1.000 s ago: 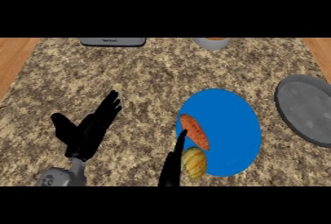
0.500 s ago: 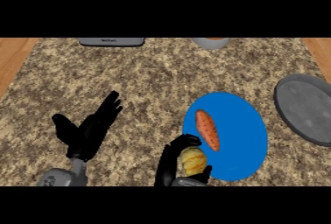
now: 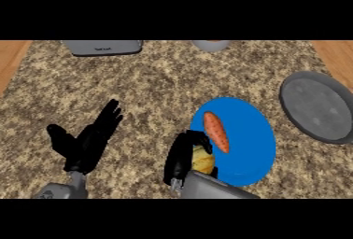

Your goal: Pick the squash from the plate and place it in the pan

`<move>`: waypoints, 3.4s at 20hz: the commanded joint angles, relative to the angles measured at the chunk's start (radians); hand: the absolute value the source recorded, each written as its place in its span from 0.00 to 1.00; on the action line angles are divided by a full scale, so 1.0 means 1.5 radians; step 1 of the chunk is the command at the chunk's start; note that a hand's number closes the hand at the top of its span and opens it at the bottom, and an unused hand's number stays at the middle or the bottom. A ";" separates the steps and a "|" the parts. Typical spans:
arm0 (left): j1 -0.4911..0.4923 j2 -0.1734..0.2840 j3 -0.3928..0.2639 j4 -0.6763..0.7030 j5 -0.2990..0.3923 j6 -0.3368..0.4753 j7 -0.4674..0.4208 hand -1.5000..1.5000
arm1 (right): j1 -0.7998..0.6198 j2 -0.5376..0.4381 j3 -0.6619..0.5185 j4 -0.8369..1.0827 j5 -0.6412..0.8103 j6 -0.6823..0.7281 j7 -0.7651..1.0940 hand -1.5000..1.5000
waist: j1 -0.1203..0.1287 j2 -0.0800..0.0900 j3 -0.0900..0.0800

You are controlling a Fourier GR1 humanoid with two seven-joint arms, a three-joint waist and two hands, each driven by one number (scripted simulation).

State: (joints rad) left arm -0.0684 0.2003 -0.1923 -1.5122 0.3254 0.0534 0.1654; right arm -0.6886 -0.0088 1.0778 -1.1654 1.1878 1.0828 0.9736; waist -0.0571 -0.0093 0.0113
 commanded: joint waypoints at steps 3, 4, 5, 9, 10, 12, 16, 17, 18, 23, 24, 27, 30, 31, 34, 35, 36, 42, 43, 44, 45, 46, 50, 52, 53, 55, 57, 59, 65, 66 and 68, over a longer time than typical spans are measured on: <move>0.019 0.008 0.036 -0.007 0.014 0.015 -0.010 0.50 | 0.048 0.006 -0.312 -0.126 -0.062 -0.247 0.065 1.00 | -0.064 -0.006 0.009; 0.026 0.007 0.025 -0.005 0.007 0.016 -0.005 0.50 | 0.062 0.006 -0.336 -0.148 -0.060 -0.286 0.084 1.00 | -0.057 -0.004 0.006; 0.032 0.003 0.027 0.000 0.008 0.016 -0.012 0.50 | 0.065 0.006 -0.359 -0.173 -0.050 -0.319 0.103 1.00 | -0.054 -0.004 0.004; 0.028 0.005 0.015 -0.009 0.006 0.005 -0.005 0.50 | 0.062 0.000 -0.387 -0.275 0.020 -0.425 0.140 1.00 | -0.024 -0.005 -0.002; 0.036 0.013 0.014 -0.033 0.009 0.003 0.005 0.50 | 0.062 -0.014 -0.406 -0.290 0.036 -0.446 0.141 1.00 | -0.008 -0.007 -0.001; 0.017 0.002 0.010 -0.009 0.002 0.007 0.001 0.50 | 0.058 0.000 -0.417 -0.338 0.067 -0.493 0.149 1.00 | -0.009 -0.001 -0.003; 0.034 0.004 -0.003 -0.034 0.003 -0.006 0.000 0.50 | 0.108 -0.013 -0.484 -0.430 0.086 -0.597 0.106 1.00 | 0.008 0.001 -0.003; 0.019 0.010 0.006 -0.024 0.003 -0.009 -0.001 0.50 | 0.112 -0.003 -0.503 -0.449 0.088 -0.620 0.102 1.00 | 0.007 0.003 -0.004; 0.022 0.021 0.018 -0.029 0.017 -0.020 0.005 0.50 | 0.147 0.005 -0.504 -0.461 0.088 -0.666 0.090 1.00 | 0.014 0.005 -0.004; 0.001 -0.002 0.004 -0.017 -0.001 -0.002 0.007 0.50 | 0.307 -0.039 -0.605 -0.545 0.015 -0.791 -0.032 1.00 | 0.010 0.007 -0.005; 0.015 -0.009 -0.019 -0.030 -0.010 -0.009 0.002 0.50 | 0.293 -0.027 -0.628 -0.489 0.013 -0.853 -0.053 1.00 | 0.029 0.009 -0.005; 0.010 0.009 -0.005 -0.060 -0.002 -0.011 0.042 0.50 | 0.346 -0.045 -0.677 -0.391 -0.032 -0.951 -0.142 1.00 | 0.040 0.008 -0.006; -0.002 -0.012 -0.008 -0.040 -0.013 -0.013 0.030 0.50 | 0.357 -0.106 -0.728 -0.357 -0.052 -0.950 -0.202 1.00 | 0.038 0.007 -0.007; 0.007 0.006 -0.002 -0.065 -0.007 -0.022 0.051 0.50 | 0.319 -0.095 -0.732 -0.284 -0.036 -0.972 -0.203 1.00 | 0.043 0.008 -0.007; 0.035 -0.031 -0.029 -0.036 -0.027 -0.018 0.002 0.50 | 0.304 -0.139 -0.791 -0.196 -0.073 -1.029 -0.270 1.00 | 0.044 0.009 -0.007; 0.031 0.004 0.010 -0.034 -0.007 -0.045 0.005 0.50 | 0.307 -0.129 -0.788 -0.166 -0.051 -1.066 -0.278 1.00 | 0.044 0.008 -0.007; 0.022 -0.018 -0.016 -0.063 -0.027 -0.009 0.044 0.50 | 0.293 -0.153 -0.812 -0.151 -0.067 -1.075 -0.297 1.00 | 0.044 0.008 -0.007; -0.014 -0.030 -0.001 -0.039 -0.014 -0.024 0.041 0.50 | 0.196 -0.216 -0.914 0.060 -0.102 -1.209 -0.366 1.00 | 0.051 0.011 -0.006; -0.017 -0.021 0.018 0.014 -0.030 -0.036 -0.005 0.50 | 0.194 -0.207 -0.912 0.076 -0.096 -1.238 -0.375 1.00 | 0.046 0.010 -0.007; -0.027 -0.008 0.010 -0.047 -0.021 -0.026 0.063 0.50 | 0.192 -0.237 -0.944 0.091 -0.148 -1.253 -0.410 1.00 | 0.049 0.010 -0.006; 0.002 -0.020 0.003 -0.020 -0.022 -0.044 0.014 0.50 | 0.196 -0.232 -0.952 0.150 -0.174 -1.301 -0.458 1.00 | 0.052 0.012 -0.006; -0.010 -0.012 0.011 -0.066 -0.019 -0.017 0.071 0.50 | 0.175 -0.252 -0.966 0.176 -0.194 -1.306 -0.480 1.00 | 0.054 0.011 -0.005; -0.037 -0.031 0.010 0.008 -0.020 -0.045 0.032 0.50 | 0.128 -0.307 -1.011 0.307 -0.308 -1.304 -0.626 1.00 | 0.052 0.014 -0.005; -0.012 -0.021 0.015 -0.017 -0.021 -0.049 0.027 0.50 | 0.074 -0.326 -1.028 0.390 -0.310 -1.321 -0.657 1.00 | 0.060 0.014 -0.005; -0.012 -0.031 -0.005 -0.029 -0.040 -0.033 0.033 0.50 | 0.084 -0.347 -1.047 0.397 -0.332 -1.314 -0.686 1.00 | 0.064 0.017 -0.004; -0.040 -0.023 0.023 -0.007 -0.017 -0.047 0.040 0.50 | 0.062 -0.374 -1.068 0.442 -0.358 -1.289 -0.723 1.00 | 0.062 0.017 -0.004; -0.015 -0.051 -0.016 -0.019 -0.046 -0.025 0.028 0.50 | 0.082 -0.392 -1.069 0.503 -0.326 -1.248 -0.636 1.00 | 0.067 0.020 -0.005; -0.033 -0.053 -0.008 -0.016 -0.044 -0.022 0.029 0.50 | 0.060 -0.420 -1.039 0.559 -0.289 -1.184 -0.602 0.00 | 0.075 0.023 -0.005; -0.023 -0.049 -0.009 -0.024 -0.036 -0.037 0.038 0.50 | 0.038 -0.390 -1.093 0.601 -0.363 -1.173 -0.719 0.00 | 0.073 0.021 -0.002; -0.011 -0.040 -0.001 -0.041 -0.041 -0.031 0.032 0.50 | 0.066 -0.374 -1.123 0.577 -0.402 -1.175 -0.781 0.00 | 0.070 0.019 -0.001; -0.017 -0.043 -0.012 -0.045 -0.049 -0.026 0.044 0.50 | 0.045 -0.377 -1.154 0.554 -0.443 -1.151 -0.824 0.00 | 0.069 0.019 0.000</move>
State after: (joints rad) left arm -0.1031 0.1412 -0.1946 -1.5631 0.2711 0.0014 0.2278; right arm -0.6078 -0.5878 -0.5815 -0.3162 0.6153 -0.6792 -0.1402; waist 0.0496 0.0212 0.0088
